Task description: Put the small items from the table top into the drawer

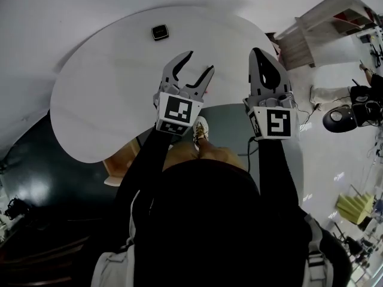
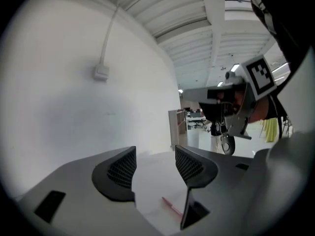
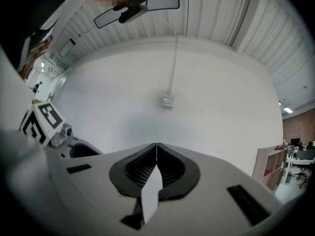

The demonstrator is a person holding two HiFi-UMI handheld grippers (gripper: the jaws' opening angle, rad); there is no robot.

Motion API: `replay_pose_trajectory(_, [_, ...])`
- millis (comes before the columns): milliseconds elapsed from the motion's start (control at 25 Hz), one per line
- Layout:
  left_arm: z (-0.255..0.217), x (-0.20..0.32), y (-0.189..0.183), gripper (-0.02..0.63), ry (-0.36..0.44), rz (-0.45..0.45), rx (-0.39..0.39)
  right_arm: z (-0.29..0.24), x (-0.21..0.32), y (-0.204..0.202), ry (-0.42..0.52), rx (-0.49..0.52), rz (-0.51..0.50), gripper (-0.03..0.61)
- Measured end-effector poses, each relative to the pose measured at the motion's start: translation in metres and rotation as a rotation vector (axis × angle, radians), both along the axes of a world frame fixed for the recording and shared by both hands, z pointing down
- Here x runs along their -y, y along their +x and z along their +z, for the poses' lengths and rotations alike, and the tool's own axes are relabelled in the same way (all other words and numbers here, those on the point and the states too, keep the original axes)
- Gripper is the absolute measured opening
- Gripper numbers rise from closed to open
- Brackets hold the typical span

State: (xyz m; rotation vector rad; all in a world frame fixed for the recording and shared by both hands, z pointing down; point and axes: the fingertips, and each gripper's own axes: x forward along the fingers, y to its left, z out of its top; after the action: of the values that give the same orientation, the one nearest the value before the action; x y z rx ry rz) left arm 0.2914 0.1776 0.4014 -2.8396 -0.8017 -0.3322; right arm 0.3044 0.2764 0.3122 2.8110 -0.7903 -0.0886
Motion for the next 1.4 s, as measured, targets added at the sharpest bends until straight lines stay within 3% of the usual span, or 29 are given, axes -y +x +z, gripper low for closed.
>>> replay_pose_trajectory(360, [0.154, -0.039, 0.01, 0.264, 0.07, 0.046, 0.365, 0.014, -0.031, 0.008, -0.001, 0.036, 0.056, 0.028])
replay_pose_trajectory(760, [0.225, -0.048, 0.004, 0.26, 0.11, 0.053, 0.578, 0.023, -0.05, 0.015, -0.006, 0.056, 0.078, 0.028])
replay_pose_trajectory(880, [0.239, -0.042, 0.001, 0.245, 0.141, 0.04, 0.617, 0.025, -0.048, 0.018, -0.007, 0.06, 0.072, 0.028])
replay_pose_trajectory(1080, [0.242, -0.034, 0.003, 0.186, 0.169, 0.03, 0.605, 0.028, -0.045, 0.021, -0.003, 0.066, 0.064, 0.028])
replay_pose_trajectory(1120, [0.242, -0.034, 0.002, 0.167, 0.173, 0.04, 0.603, 0.028, -0.044, 0.021, -0.003, 0.066, 0.062, 0.028])
replay_pose_trajectory(1160, [0.242, -0.035, 0.001, 0.068, 0.172, 0.048, 0.606, 0.028, -0.043, 0.021, -0.002, 0.066, 0.059, 0.028])
replay_pose_trajectory(1200, [0.242, -0.035, -0.001, 0.054, 0.168, 0.05, 0.611, 0.028, -0.042, 0.021, -0.003, 0.066, 0.056, 0.028])
replay_pose_trajectory(1400, [0.239, -0.038, -0.001, 0.054, 0.137, 0.036, 0.63, 0.028, -0.04, 0.025, -0.005, 0.065, 0.044, 0.028])
